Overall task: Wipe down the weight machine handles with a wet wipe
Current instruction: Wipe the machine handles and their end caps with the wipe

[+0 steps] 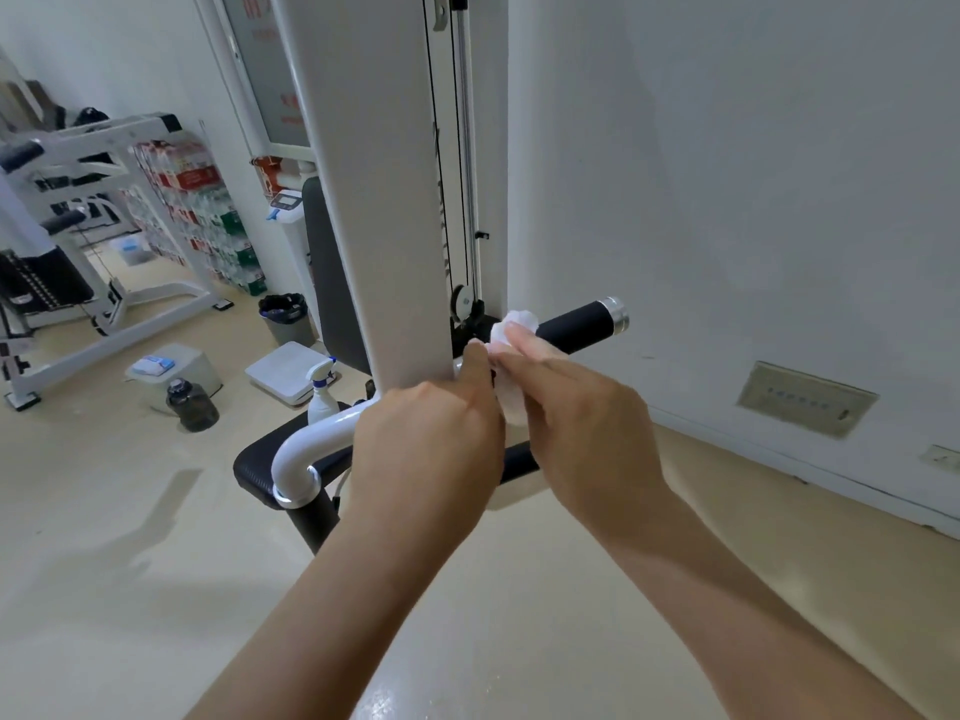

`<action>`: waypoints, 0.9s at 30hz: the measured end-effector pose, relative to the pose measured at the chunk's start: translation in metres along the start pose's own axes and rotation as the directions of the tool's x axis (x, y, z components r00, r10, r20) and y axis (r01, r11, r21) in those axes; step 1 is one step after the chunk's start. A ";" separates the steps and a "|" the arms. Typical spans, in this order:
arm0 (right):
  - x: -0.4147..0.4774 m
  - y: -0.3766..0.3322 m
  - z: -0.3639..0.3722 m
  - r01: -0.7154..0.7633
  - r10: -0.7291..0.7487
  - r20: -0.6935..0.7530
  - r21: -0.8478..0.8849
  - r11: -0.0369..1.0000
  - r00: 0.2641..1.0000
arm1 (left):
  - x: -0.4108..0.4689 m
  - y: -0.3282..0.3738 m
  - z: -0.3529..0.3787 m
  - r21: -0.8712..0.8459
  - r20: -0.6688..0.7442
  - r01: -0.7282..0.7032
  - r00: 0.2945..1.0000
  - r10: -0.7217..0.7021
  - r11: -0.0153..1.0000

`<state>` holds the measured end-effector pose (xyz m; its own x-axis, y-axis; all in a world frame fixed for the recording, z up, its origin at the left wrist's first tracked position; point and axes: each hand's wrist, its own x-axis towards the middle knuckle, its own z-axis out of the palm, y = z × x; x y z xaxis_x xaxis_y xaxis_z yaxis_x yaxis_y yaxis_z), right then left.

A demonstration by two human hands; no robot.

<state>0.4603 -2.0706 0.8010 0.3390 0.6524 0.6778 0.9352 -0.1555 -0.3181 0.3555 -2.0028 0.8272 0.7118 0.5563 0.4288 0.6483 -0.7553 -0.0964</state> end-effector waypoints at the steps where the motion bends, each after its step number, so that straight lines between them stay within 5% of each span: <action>1: 0.005 0.001 -0.004 0.011 -0.011 0.011 0.008 1.000 1.000 | -0.001 0.002 0.000 -0.021 -0.003 -0.001 1.000 0.000 1.000; 9: 0.000 0.000 -0.005 -0.018 0.058 0.124 -0.302 0.953 0.991 | 0.002 0.003 -0.005 0.047 -0.007 -0.021 1.000 0.021 0.999; 12: -0.001 0.003 -0.004 0.072 -0.073 0.009 -0.357 0.931 0.997 | 0.000 0.007 -0.012 0.070 -0.005 -0.038 0.999 0.039 0.997; 20: 0.017 0.022 0.003 0.263 -0.276 0.004 -0.320 0.910 0.961 | 0.002 0.009 -0.015 0.139 0.029 -0.032 0.999 0.028 0.990; 27: 0.015 0.027 0.007 0.100 -0.166 -0.162 -0.352 0.931 0.973 | 0.002 0.007 -0.018 0.141 0.039 -0.050 0.998 0.045 0.989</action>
<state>0.4898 -2.0599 0.7974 0.1909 0.5404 0.8195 0.9404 -0.3401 0.0052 0.3559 -2.0132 0.8436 0.7504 0.5347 0.3886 0.6433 -0.7257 -0.2438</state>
